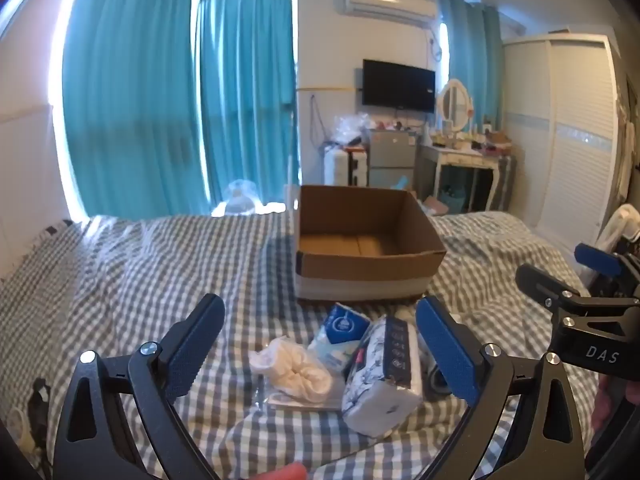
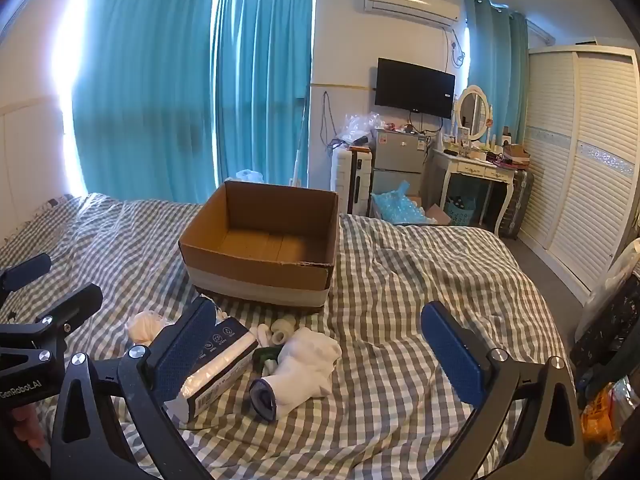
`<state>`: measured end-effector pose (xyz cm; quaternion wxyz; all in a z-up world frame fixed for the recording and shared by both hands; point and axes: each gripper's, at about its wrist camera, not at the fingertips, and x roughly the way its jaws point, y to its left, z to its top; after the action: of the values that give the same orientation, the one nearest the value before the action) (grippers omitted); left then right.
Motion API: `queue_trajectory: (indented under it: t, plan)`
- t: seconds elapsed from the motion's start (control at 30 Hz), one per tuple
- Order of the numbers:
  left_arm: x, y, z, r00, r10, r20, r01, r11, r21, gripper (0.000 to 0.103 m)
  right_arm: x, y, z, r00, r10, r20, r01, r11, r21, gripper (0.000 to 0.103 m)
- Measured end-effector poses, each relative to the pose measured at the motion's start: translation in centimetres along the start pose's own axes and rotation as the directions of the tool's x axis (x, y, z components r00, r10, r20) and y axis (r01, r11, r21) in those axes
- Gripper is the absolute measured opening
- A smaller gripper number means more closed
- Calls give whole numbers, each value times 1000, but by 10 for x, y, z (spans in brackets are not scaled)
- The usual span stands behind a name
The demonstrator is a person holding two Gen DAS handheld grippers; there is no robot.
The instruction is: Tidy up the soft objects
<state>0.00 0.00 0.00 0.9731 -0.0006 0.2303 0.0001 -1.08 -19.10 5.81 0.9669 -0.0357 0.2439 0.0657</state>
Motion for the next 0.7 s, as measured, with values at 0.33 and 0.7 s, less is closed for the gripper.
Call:
queue_trajectory:
  t: [0.33,0.7]
  plan:
    - [-1,0,-1,1000,9,16,-9,1000,10,98,2,2,0,1000,4,-8,-4,1000,6,103]
    - [2,0,0,1000,11,9,-11,1000,5,98,3,3,-1,1000,6,-18,-6,1000,5,103]
